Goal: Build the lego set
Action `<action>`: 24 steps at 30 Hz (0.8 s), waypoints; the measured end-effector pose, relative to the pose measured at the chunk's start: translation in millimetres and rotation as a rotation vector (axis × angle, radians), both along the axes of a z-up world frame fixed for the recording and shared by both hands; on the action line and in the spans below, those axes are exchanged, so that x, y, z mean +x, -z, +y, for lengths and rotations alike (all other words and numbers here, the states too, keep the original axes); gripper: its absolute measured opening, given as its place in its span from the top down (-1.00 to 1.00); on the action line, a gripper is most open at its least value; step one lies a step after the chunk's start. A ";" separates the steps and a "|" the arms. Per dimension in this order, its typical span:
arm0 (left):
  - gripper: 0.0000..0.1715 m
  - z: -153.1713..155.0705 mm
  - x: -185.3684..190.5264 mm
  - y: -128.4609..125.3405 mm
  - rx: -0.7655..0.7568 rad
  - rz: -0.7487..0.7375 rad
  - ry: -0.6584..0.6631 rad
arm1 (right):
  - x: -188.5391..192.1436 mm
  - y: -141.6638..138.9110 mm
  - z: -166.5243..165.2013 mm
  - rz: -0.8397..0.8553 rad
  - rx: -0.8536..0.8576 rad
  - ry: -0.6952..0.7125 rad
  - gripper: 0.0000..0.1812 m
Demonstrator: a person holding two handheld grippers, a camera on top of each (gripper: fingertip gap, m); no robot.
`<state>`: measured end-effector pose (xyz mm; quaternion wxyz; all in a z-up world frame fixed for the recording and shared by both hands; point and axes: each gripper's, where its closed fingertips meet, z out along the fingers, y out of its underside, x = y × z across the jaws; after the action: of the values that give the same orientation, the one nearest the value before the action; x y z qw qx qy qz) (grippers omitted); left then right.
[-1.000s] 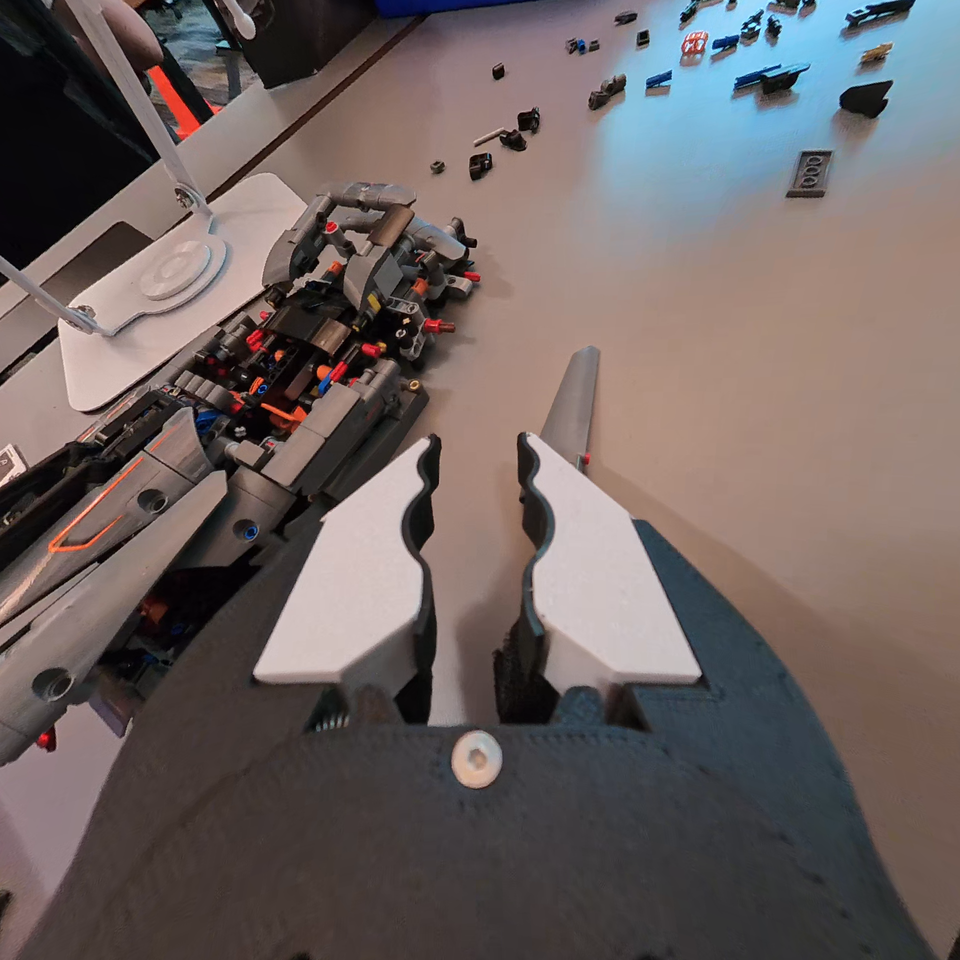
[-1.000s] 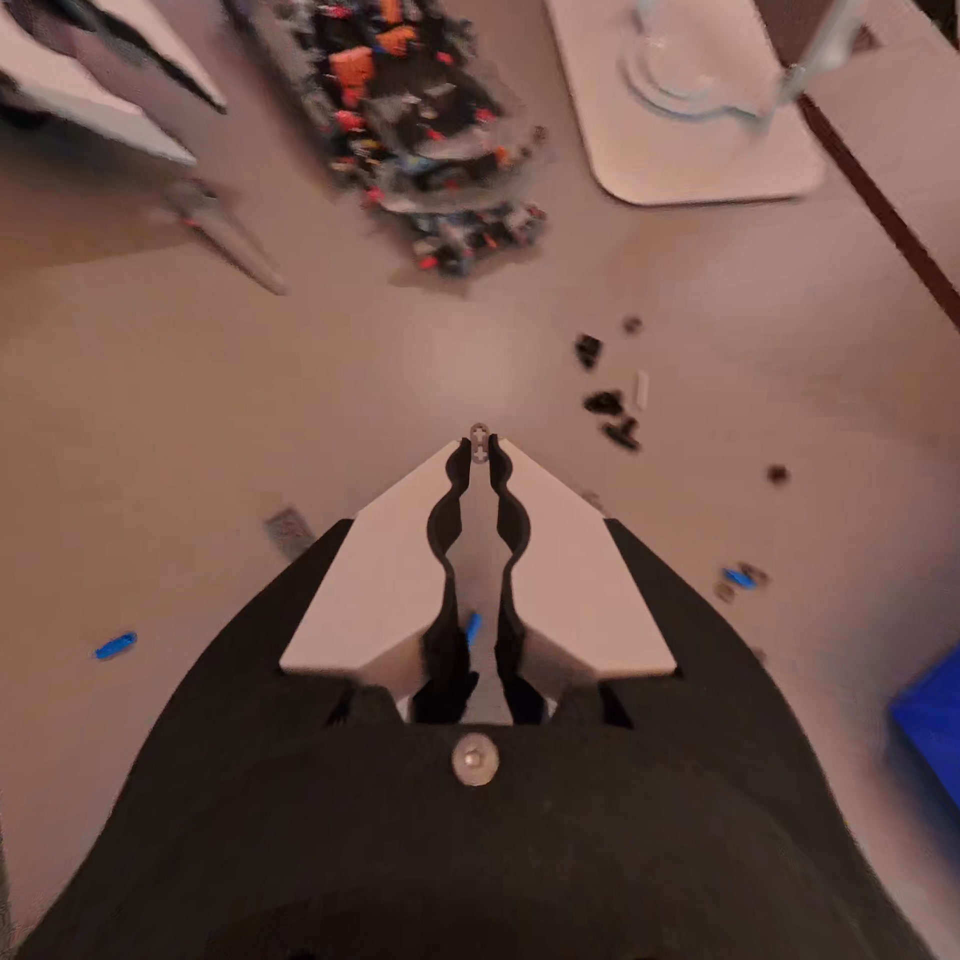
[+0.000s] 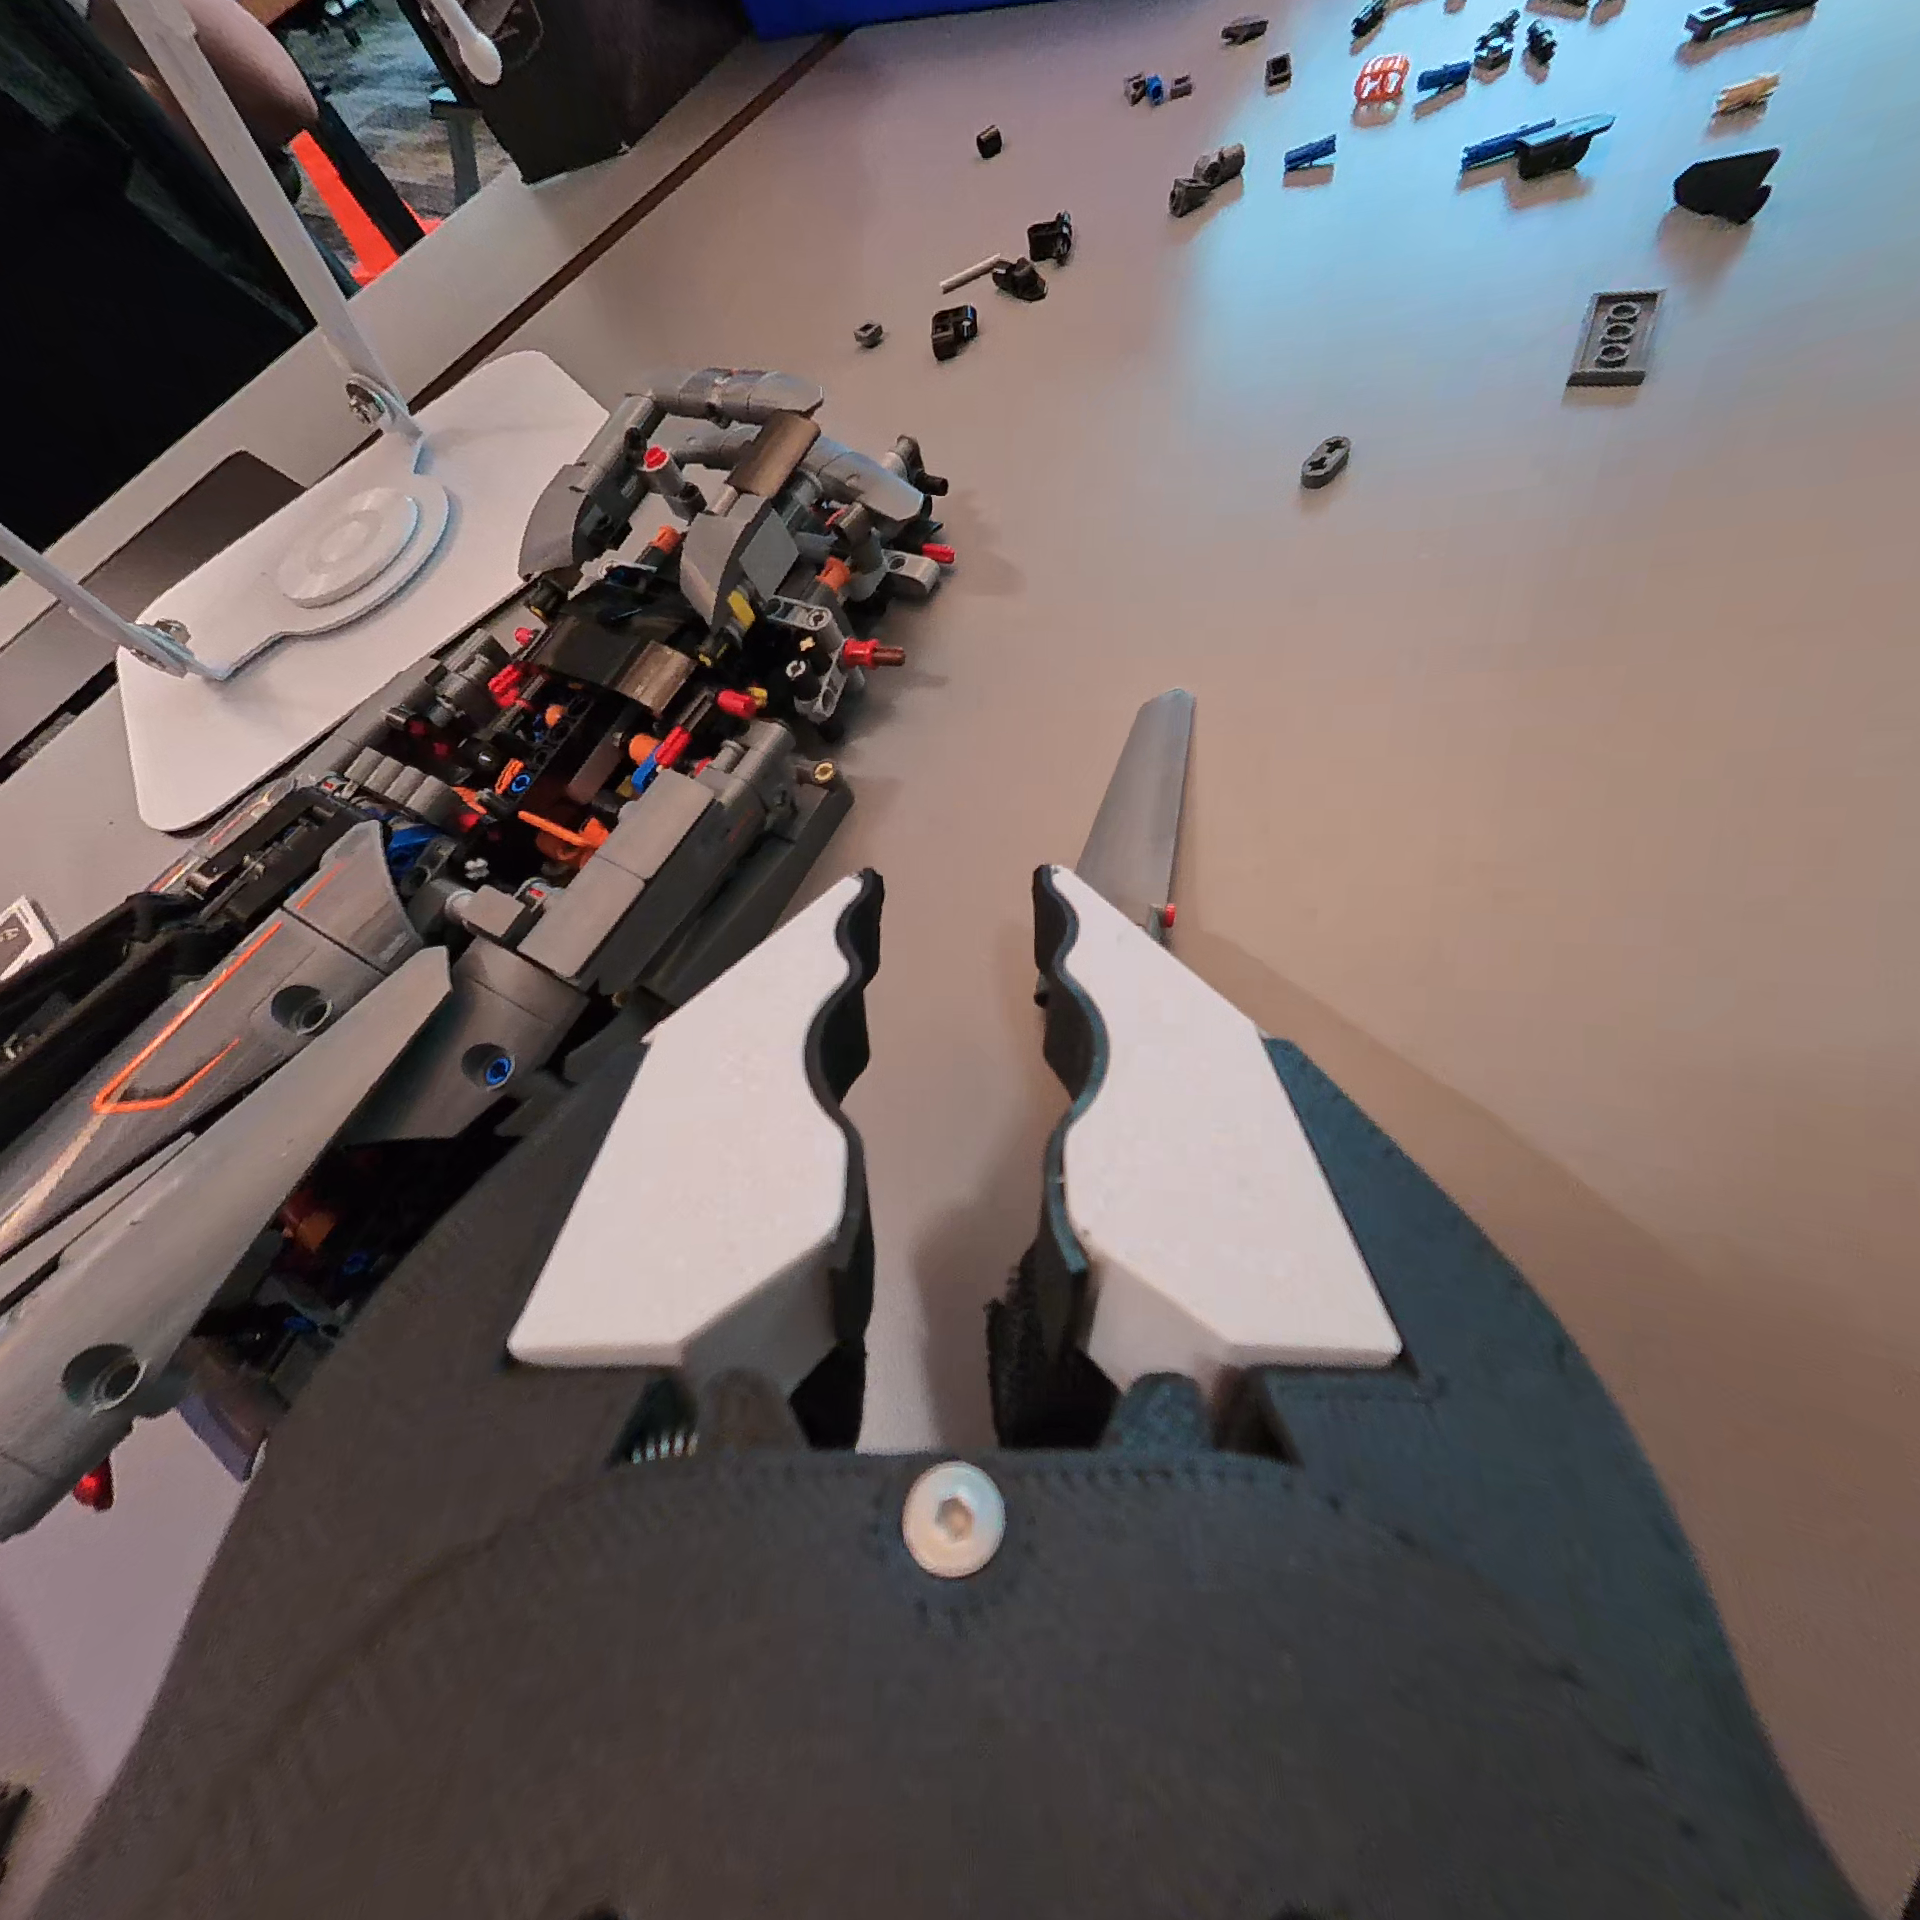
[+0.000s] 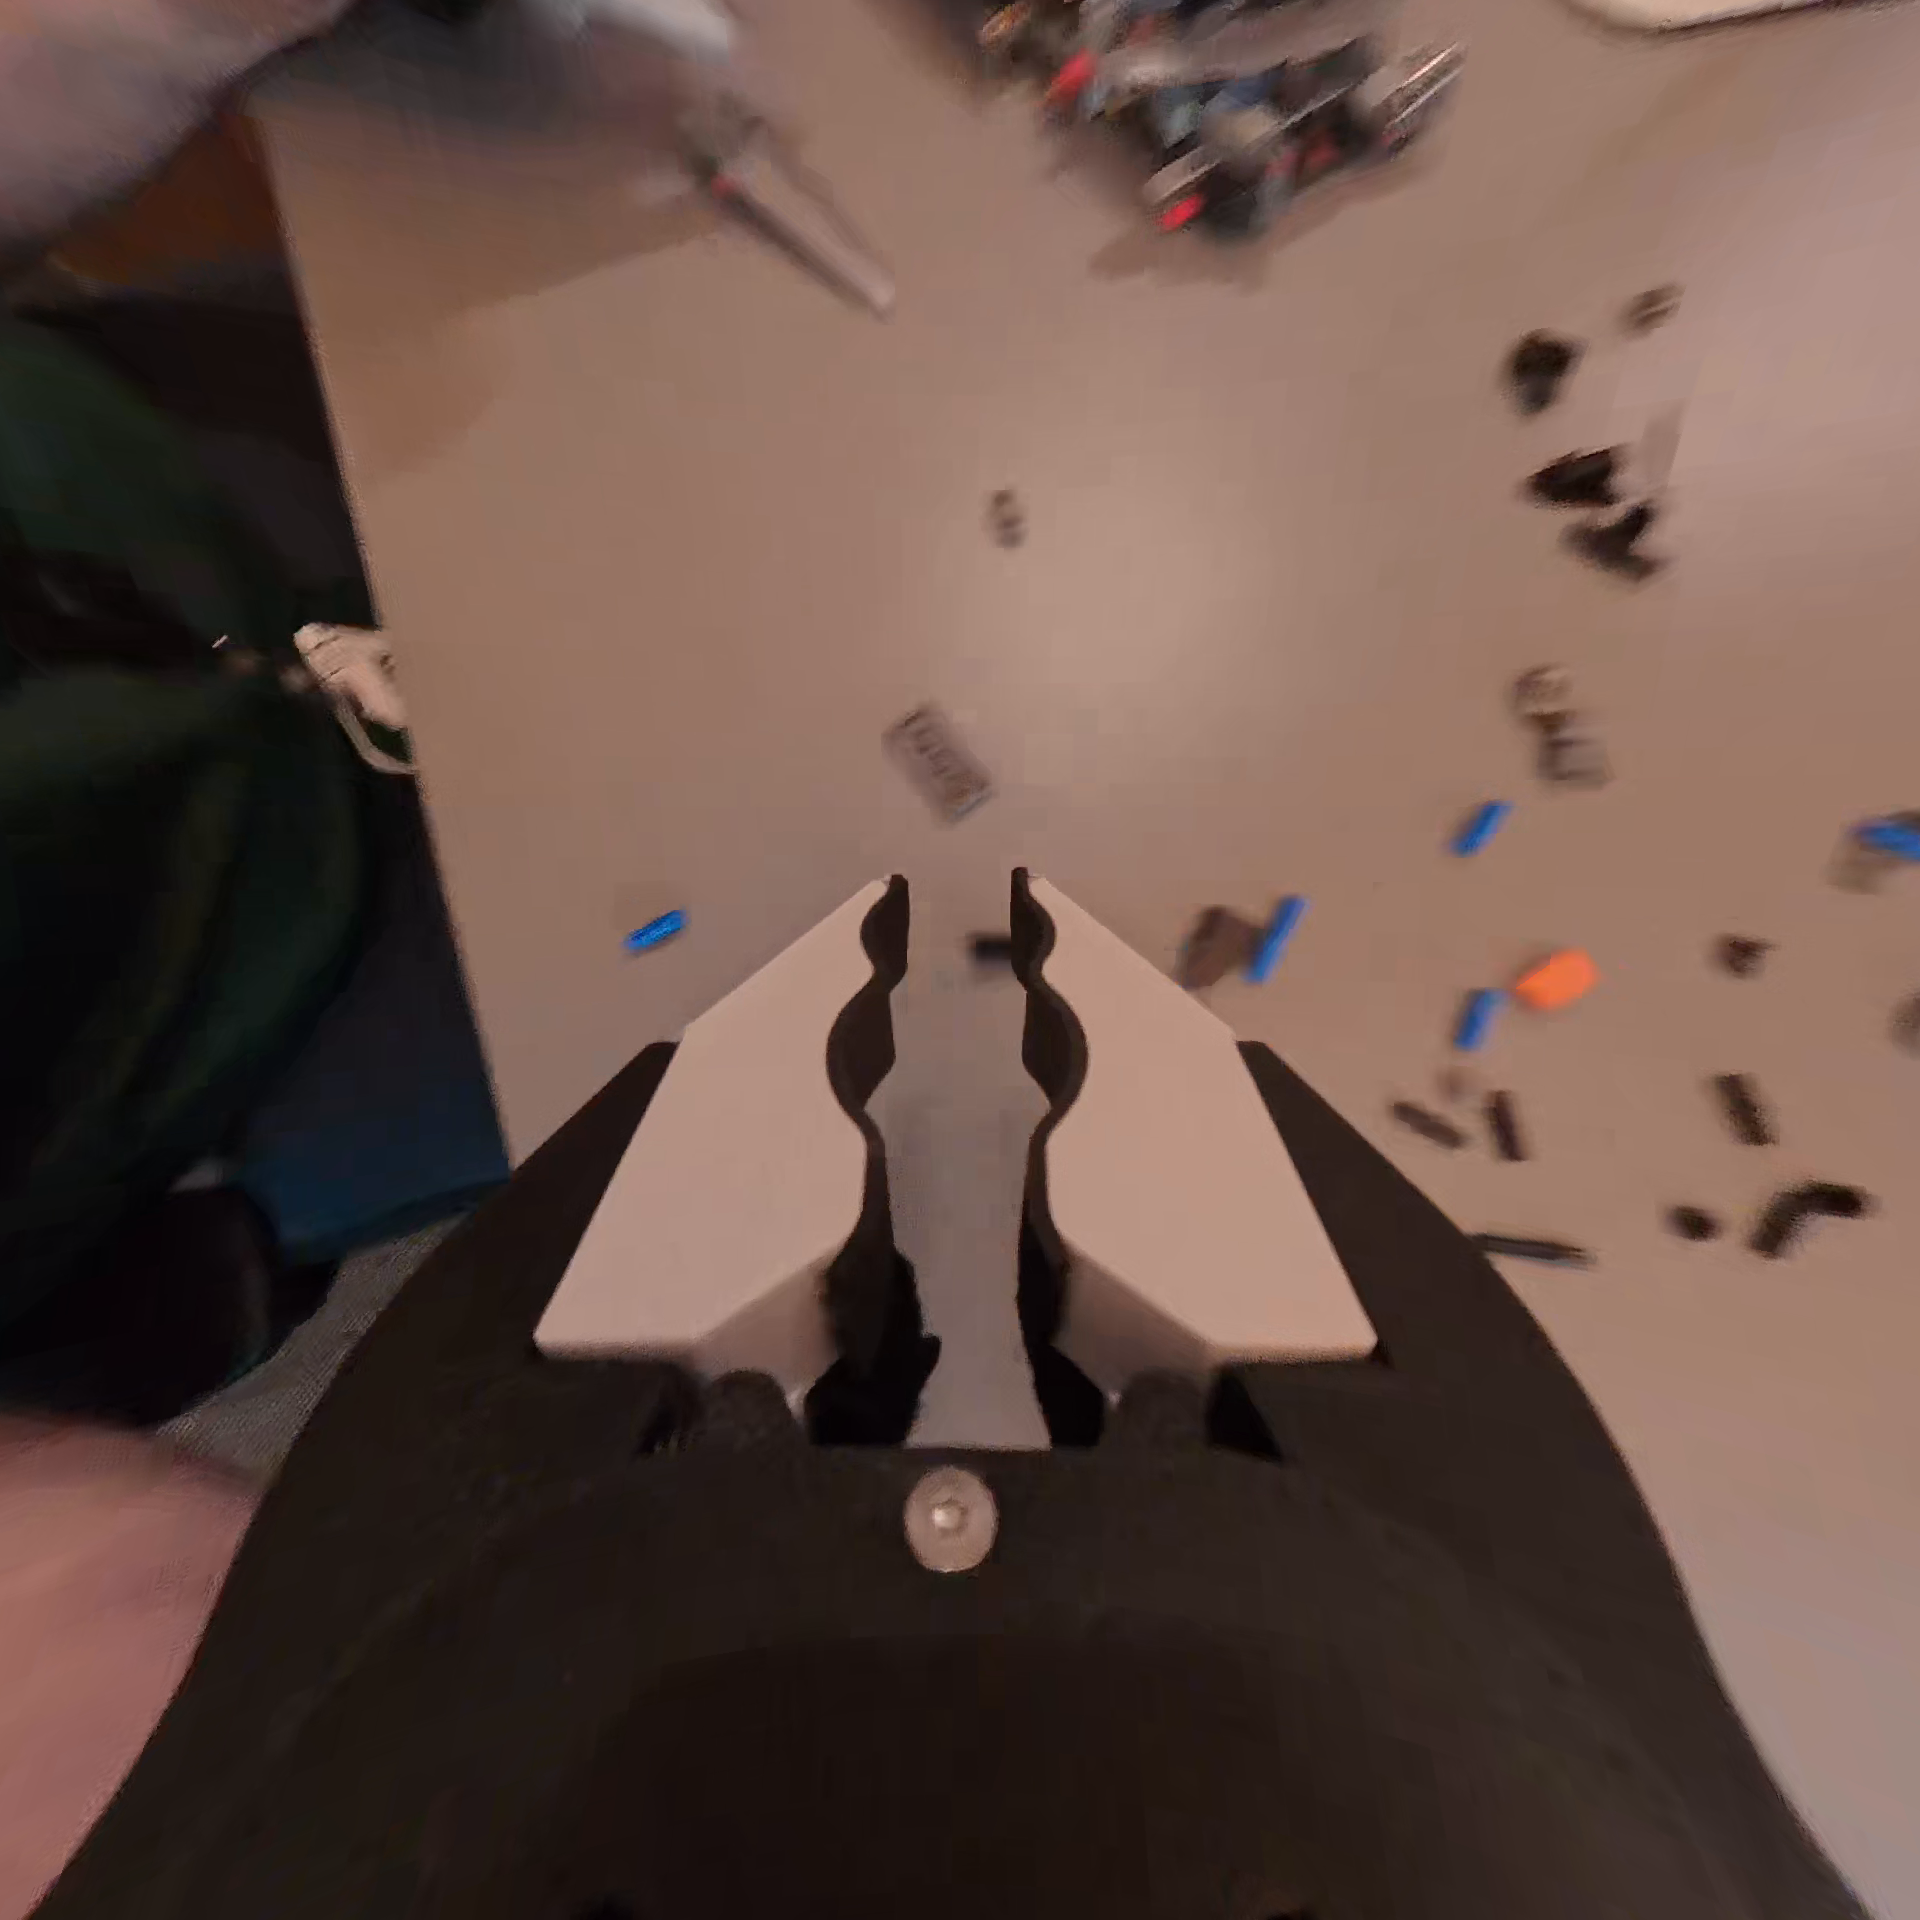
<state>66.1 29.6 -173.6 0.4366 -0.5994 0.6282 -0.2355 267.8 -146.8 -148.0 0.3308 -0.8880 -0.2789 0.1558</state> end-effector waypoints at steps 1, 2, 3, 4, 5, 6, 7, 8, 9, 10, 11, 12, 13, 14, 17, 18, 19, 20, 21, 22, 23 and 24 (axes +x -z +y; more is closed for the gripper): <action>0.68 0.1 -0.1 -0.2 0.000 -0.001 0.000 | -11.4 9.3 -12.9 0.009 -0.036 -0.024 0.82; 0.68 0.0 0.0 -0.3 -0.001 -0.003 0.000 | -22.2 19.5 -24.5 0.018 -0.077 -0.041 0.81; 0.68 0.0 0.0 -0.4 -0.002 -0.003 0.000 | -30.4 29.3 -33.0 0.017 -0.104 -0.047 0.79; 0.68 -0.2 0.0 -0.4 -0.002 -0.003 0.002 | -37.3 37.2 -39.3 0.022 -0.118 -0.046 0.80; 0.68 -0.4 0.0 -0.3 -0.001 -0.002 0.002 | -45.3 43.5 -45.6 0.041 -0.133 -0.051 0.79; 0.68 -0.5 0.1 -0.2 0.000 -0.001 0.003 | -50.8 48.3 -49.8 0.049 -0.135 -0.048 0.78; 0.68 -0.5 0.1 -0.1 0.003 0.000 0.003 | -54.3 51.0 -51.5 0.051 -0.125 -0.031 0.77; 0.68 -0.5 0.1 -0.1 0.005 0.000 0.002 | -59.0 52.4 -54.1 0.062 -0.122 -0.020 0.76; 0.68 -0.5 0.0 0.0 0.006 0.000 0.002 | -62.5 53.7 -56.3 0.061 -0.117 -0.009 0.74; 0.68 -0.3 0.0 -0.1 0.007 0.000 0.001 | -64.5 54.3 -57.2 0.053 -0.106 0.007 0.73; 0.68 -0.2 0.0 -0.2 0.009 0.000 0.000 | -67.6 55.0 -59.2 0.055 -0.105 0.015 0.72; 0.68 0.0 0.0 -0.3 0.009 -0.001 -0.001 | -70.5 56.1 -60.8 0.058 -0.107 0.019 0.70; 0.68 0.1 0.1 -0.3 0.010 -0.001 -0.002 | -71.7 56.1 -59.9 0.057 -0.097 0.031 0.70; 0.68 0.2 0.0 0.0 0.009 0.000 -0.002 | -72.2 56.3 -58.6 0.058 -0.091 0.044 0.70; 0.68 0.6 0.1 0.9 0.011 0.006 -0.006 | -73.1 56.8 -56.4 0.045 -0.078 0.062 0.71; 0.68 0.7 0.1 0.8 0.014 0.006 -0.007 | -74.3 56.9 -56.1 0.037 -0.073 0.063 0.70; 0.68 0.8 0.1 0.9 0.018 0.007 -0.008 | -75.7 56.9 -56.1 0.032 -0.069 0.062 0.67; 0.68 0.7 0.2 1.3 0.021 0.009 -0.008 | -76.2 57.1 -55.6 0.022 -0.063 0.068 0.67; 0.69 0.7 0.2 1.8 0.024 0.013 -0.009 | -76.4 57.3 -55.3 0.012 -0.054 0.074 0.67; 0.69 0.7 0.3 2.3 0.027 0.016 -0.010 | -77.0 57.5 -54.6 0.005 -0.042 0.080 0.66; 0.69 0.8 0.4 2.7 0.029 0.019 -0.010 | -77.5 57.7 -53.3 -0.003 -0.027 0.090 0.64; 0.69 0.8 0.5 3.0 0.031 0.021 -0.011 | -78.3 58.0 -51.9 -0.009 -0.013 0.102 0.63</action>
<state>66.6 30.4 -176.7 0.4407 -0.5984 0.6330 -0.2169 189.6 -198.7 -205.9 0.3314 -0.9038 -0.2340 0.1364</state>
